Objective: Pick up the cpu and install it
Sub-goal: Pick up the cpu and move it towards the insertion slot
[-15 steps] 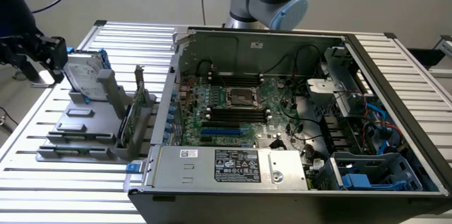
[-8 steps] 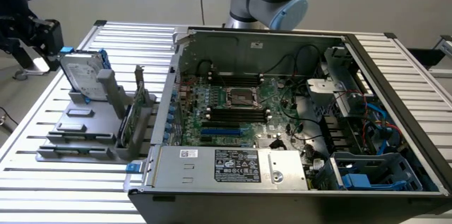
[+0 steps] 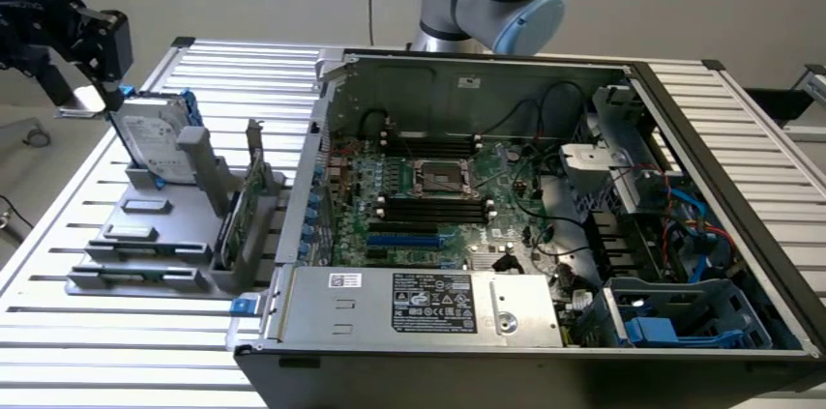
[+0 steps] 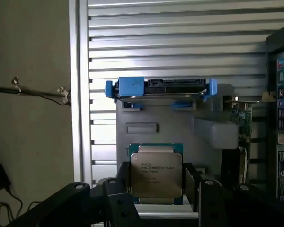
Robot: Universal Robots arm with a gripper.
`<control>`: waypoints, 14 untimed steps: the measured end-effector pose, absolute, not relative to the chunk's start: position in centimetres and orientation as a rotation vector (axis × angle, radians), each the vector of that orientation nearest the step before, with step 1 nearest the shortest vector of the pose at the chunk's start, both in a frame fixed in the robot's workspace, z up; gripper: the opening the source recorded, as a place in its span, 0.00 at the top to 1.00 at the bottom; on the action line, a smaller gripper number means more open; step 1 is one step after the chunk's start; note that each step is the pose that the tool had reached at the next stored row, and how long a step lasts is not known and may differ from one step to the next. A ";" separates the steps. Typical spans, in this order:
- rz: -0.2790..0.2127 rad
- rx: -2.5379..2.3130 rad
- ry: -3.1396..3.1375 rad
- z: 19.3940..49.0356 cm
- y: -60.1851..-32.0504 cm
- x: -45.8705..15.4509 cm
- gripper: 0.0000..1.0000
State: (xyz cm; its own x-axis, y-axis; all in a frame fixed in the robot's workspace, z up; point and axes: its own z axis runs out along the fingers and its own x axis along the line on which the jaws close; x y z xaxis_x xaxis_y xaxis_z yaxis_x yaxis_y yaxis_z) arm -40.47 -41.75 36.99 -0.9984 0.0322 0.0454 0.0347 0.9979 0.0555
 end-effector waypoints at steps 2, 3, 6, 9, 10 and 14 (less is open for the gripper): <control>-0.087 -0.052 -3.091 37.1 -41.7 -39.9 0.45; -0.087 -0.052 -3.090 37.1 -41.6 -39.6 0.45; -0.087 -0.052 -3.088 37.2 -41.5 -38.6 0.45; -0.087 -0.052 -3.087 37.9 -41.4 -37.4 0.45; -0.087 -0.052 -3.087 38.1 -41.4 -37.0 0.45; -0.088 -0.052 -3.086 39.2 -41.3 -35.3 0.45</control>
State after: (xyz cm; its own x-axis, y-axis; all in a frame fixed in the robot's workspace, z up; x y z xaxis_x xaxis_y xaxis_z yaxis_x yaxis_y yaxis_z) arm -35.30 -41.34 39.18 -0.9980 0.0323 0.0546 0.0353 0.9978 0.0560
